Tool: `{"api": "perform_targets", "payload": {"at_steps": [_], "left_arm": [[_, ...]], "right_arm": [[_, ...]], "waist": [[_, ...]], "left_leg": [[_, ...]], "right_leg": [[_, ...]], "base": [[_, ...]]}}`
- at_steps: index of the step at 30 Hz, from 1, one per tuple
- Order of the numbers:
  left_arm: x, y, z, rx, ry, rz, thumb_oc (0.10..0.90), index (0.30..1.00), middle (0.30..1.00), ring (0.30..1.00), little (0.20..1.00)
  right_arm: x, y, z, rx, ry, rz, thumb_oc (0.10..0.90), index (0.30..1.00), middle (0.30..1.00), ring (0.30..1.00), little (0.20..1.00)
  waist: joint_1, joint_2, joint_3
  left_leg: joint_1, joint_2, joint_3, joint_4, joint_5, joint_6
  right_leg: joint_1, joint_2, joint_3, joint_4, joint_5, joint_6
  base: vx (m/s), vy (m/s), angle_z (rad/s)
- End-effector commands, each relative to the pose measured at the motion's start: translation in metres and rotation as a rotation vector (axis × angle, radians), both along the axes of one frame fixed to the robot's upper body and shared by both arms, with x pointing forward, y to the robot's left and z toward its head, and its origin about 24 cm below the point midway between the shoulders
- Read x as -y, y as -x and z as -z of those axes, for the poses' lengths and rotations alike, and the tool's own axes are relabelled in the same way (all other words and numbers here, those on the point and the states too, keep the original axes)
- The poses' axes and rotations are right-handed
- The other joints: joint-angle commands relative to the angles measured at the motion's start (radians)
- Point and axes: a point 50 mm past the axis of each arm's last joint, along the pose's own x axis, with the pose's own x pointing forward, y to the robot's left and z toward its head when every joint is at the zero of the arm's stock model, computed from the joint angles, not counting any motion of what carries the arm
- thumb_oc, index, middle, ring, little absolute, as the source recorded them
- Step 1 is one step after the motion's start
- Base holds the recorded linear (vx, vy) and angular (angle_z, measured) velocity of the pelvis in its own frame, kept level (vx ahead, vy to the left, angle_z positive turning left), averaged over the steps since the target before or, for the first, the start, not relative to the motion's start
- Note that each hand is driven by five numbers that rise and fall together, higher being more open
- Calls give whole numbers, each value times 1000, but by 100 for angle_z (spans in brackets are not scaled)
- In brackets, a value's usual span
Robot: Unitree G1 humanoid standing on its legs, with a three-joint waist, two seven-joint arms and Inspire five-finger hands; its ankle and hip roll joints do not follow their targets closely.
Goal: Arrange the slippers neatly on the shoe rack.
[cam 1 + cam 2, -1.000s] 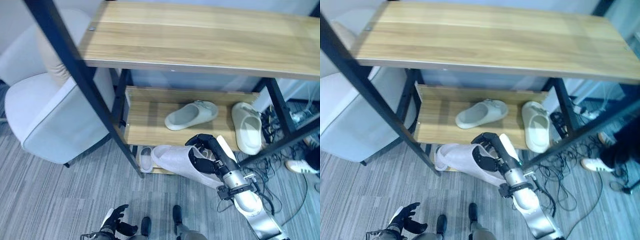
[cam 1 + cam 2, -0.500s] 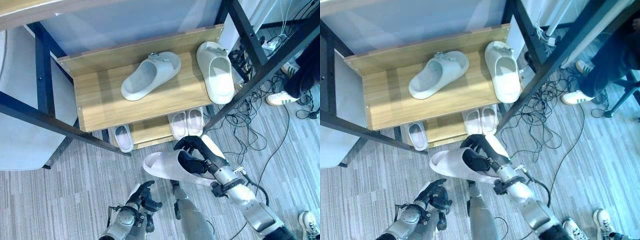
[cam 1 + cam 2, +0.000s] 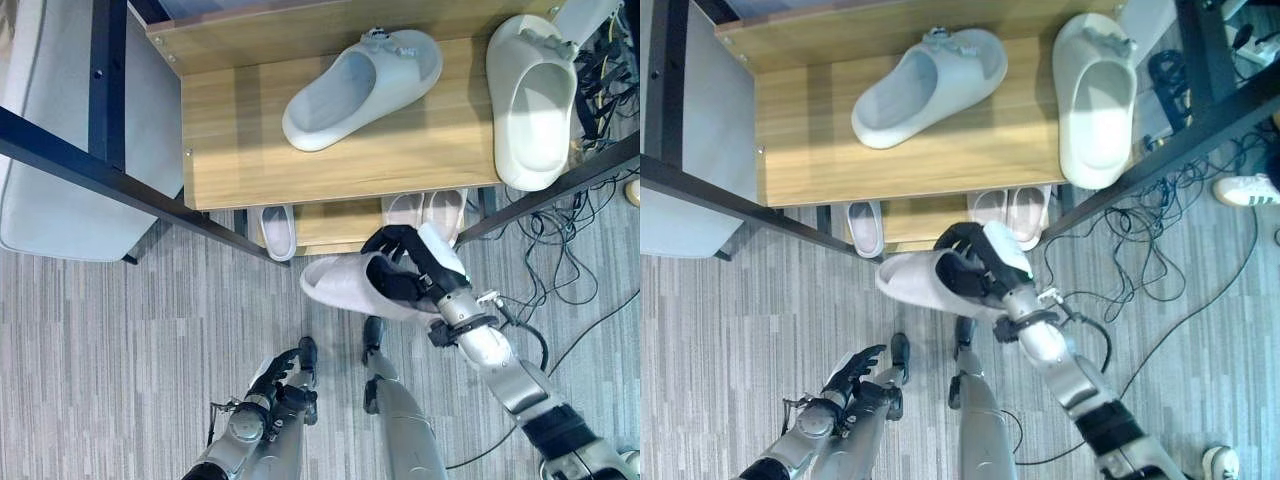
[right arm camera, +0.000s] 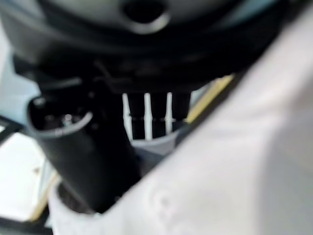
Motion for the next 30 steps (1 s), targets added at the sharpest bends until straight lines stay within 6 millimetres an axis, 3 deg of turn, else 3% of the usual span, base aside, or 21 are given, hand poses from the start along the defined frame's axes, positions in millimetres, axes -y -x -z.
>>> {"api": "perform_targets", "payload": {"at_steps": [1, 7, 8, 12, 18, 21, 25, 27, 29, 30], "left_arm": [[12, -5, -14, 95, 71, 14, 800, 900, 900, 900, 900], [22, -31, -48, 247, 98, 67, 800, 900, 900, 900, 900], [24, -36, -56, 283, 105, 77, 800, 900, 900, 900, 900], [27, -48, -84, 410, 133, 104, 800, 900, 900, 900, 900], [26, -62, -123, 570, 179, 100, 800, 900, 900, 900, 900], [25, -63, -143, 654, 194, 118, 800, 900, 900, 900, 900], [27, -58, -160, 721, 248, 138, 800, 900, 900, 900, 900], [28, -56, -175, 777, 288, 132, 800, 900, 900, 900, 900], [28, -57, -176, 780, 288, 130, 800, 900, 900, 900, 900], [28, -58, -189, 832, 310, 127, 800, 900, 900, 900, 900]], "right_arm": [[-15, 3, -42, 255, -61, -25, 400, 300, 300, 300, 300], [-11, -10, -64, 365, -69, 45, 400, 300, 300, 300, 300], [-10, -11, -66, 378, -69, 59, 400, 300, 300, 300, 300], [-1, -17, -80, 458, -71, 144, 400, 300, 300, 300, 300], [7, -22, -118, 623, -60, 232, 400, 300, 300, 300, 300], [17, -18, -147, 740, -58, 285, 400, 300, 300, 300, 300], [23, -8, -177, 867, -65, 314, 400, 300, 300, 300, 300], [18, 1, -200, 961, -74, 295, 400, 300, 300, 300, 300], [17, 1, -202, 964, -74, 293, 400, 300, 300, 300, 300], [10, 6, -214, 1016, -70, 267, 400, 300, 300, 300, 300]], "waist": [[19, 18, -65], [26, 32, -67], [28, 35, -65], [33, 46, -62], [43, 46, -76], [55, 54, -74], [69, 65, -71], [80, 67, -50], [78, 67, -42], [78, 65, -15]], "left_leg": [[-196, -8, -38, 53, 88, 25], [-429, 3, -48, 280, 28, 43], [-451, 2, -60, 333, -21, 41], [-625, -4, -68, 532, -89, 52], [-856, -12, -89, 786, -183, 63], [-969, -21, -95, 893, -230, 76], [-1063, -27, -106, 982, -263, 85], [-1102, -26, -103, 1073, -309, 91], [-1102, -25, -102, 1084, -317, 91], [-1103, -23, -100, 1125, -345, 90]], "right_leg": [[-97, -8, -4, 169, -72, 52], [-312, -17, -10, 389, -130, 42], [-330, -16, 0, 441, -176, 44], [-494, -15, 1, 638, -239, 27], [-711, -26, 9, 878, -340, -12], [-811, -37, 11, 980, -392, -27], [-895, -46, 17, 1078, -429, -33], [-934, -50, 18, 1165, -464, -41], [-934, -49, 20, 1176, -471, -41], [-937, -49, 26, 1220, -496, -45]], "base": [[-80, -7, 1], [-45, -1, 3], [76, -1, 6], [24, 10, 6], [48, -9, 6], [82, -8, 11], [86, 1, 13], [112, -10, 5], [73, -12, 3], [89, -22, 3]]}}
